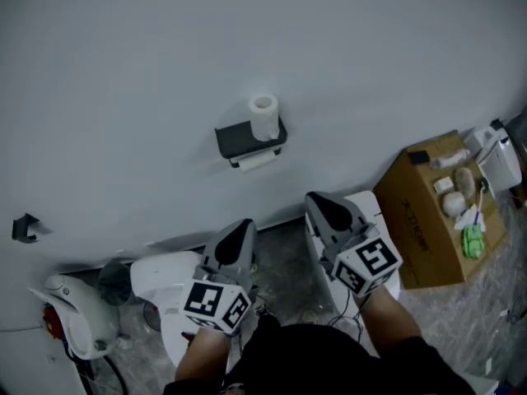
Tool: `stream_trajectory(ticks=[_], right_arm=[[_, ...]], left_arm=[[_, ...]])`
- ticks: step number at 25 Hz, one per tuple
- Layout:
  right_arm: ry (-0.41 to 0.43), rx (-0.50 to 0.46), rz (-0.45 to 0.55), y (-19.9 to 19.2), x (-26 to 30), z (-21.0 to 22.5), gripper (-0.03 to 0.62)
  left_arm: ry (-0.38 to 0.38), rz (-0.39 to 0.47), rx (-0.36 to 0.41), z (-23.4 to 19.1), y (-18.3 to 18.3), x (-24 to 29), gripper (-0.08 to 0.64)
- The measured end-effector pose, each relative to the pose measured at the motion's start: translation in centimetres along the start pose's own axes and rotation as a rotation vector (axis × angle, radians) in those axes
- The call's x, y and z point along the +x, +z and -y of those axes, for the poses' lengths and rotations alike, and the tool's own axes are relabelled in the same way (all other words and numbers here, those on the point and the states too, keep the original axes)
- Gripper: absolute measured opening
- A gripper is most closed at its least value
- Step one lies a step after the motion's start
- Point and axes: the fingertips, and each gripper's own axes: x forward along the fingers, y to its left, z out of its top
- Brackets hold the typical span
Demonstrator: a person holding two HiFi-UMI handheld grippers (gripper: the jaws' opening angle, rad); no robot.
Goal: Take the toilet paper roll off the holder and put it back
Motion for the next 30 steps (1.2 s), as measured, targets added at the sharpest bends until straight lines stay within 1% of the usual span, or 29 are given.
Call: stream_trajectory(ticks=[5, 9, 13, 18, 21, 25, 30], right_arm=[[0.081, 0.025, -0.003, -0.6, -3.6, 1.2, -0.003], [0.147, 0.045, -0.018, -1.7, -5.4, 1.0, -0.002], [0.198, 0.067, -0.025, -2.5, -6.0, -0.2, -0.002], [0.236, 0.087, -0.04, -3.6, -6.3, -2.0, -0.002], [0.255, 0.095, -0.058, -4.6, -6.6, -4.3, -0.002], [0.273, 0.083, -0.07, -5.5, -7.2, -8.9, -0.002], [0.256, 0.052, -0.079, -5.3, -9.0, -15.5, -0.002]], left_arm=[[0.078, -0.018, 0.01, 4.4, -1.5, -0.8, 0.005], [0.13, -0.051, 0.016, 7.2, -3.0, -2.0, 0.004], [0.182, -0.06, 0.023, 7.8, -3.1, -3.6, 0.005], [0.225, -0.072, 0.013, 7.9, -4.1, -6.1, 0.005], [0.247, -0.077, -0.003, 7.4, -4.8, -8.6, 0.004], [0.261, -0.052, -0.015, 6.6, -4.9, -13.0, 0.004], [0.244, -0.009, -0.033, 6.0, -4.1, -19.5, 0.004]])
